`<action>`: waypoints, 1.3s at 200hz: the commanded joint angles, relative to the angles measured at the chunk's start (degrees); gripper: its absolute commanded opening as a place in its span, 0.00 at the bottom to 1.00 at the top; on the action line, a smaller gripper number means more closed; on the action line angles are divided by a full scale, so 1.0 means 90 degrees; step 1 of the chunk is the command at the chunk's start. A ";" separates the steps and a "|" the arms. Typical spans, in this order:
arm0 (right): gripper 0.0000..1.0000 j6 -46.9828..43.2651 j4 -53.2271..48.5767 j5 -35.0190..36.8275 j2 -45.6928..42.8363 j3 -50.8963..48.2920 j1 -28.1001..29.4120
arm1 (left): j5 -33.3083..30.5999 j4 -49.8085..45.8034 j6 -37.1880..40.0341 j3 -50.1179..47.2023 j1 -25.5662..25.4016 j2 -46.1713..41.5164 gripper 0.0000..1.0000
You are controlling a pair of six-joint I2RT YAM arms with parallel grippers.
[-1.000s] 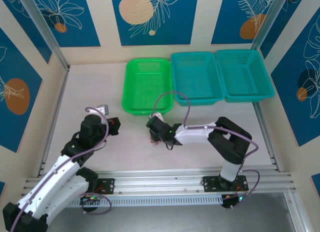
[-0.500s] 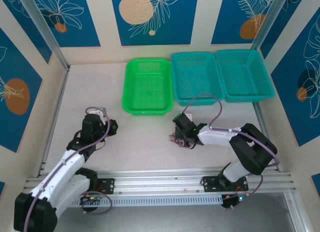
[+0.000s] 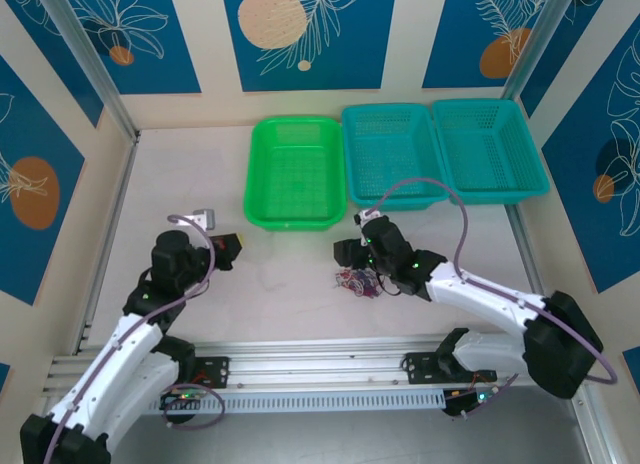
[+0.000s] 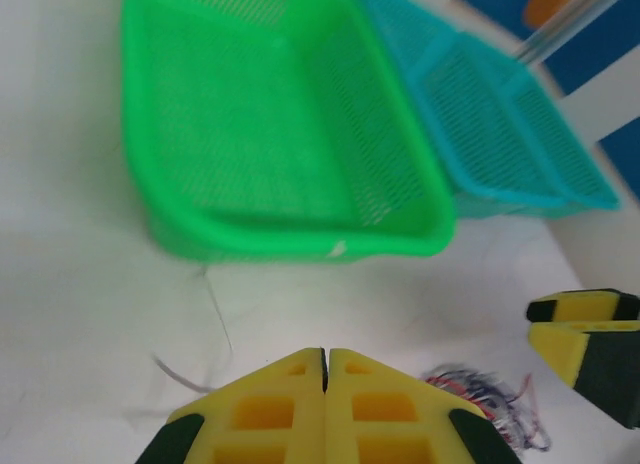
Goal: Untangle the cables
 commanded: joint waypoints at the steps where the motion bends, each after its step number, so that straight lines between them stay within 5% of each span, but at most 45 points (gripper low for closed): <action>1: 0.62 -0.0465 -0.0008 -0.0195 -0.0490 0.0238 -0.0032 | 0.0169 0.0321 0.0433 0.0496 -0.0093 -0.0494 0.00; 31: 0.73 -0.0229 -0.0006 0.0039 -0.1019 0.0353 -0.0226 | 0.0278 0.0591 0.0604 0.1284 -0.0098 -0.0332 0.00; 78: 0.76 -0.0385 0.0503 -0.0618 -0.1693 0.0661 -0.0427 | 0.0868 0.1452 0.0652 0.3092 -0.0116 0.1631 0.00; 152: 0.78 -0.0634 -0.0084 -0.1278 -0.1964 0.1438 -0.0463 | -0.0025 0.1592 0.2009 0.5485 -0.0120 0.4837 0.00; 224: 0.78 -0.0253 -0.0358 -0.1058 -0.2228 0.1017 -0.0559 | -0.0124 0.1582 0.1794 0.6701 -0.0117 0.7761 0.00; 260: 0.78 -0.0101 -0.0952 -0.0755 -0.2339 0.0995 -0.0620 | -0.0725 0.0135 0.1784 0.7176 -0.0117 0.8132 0.46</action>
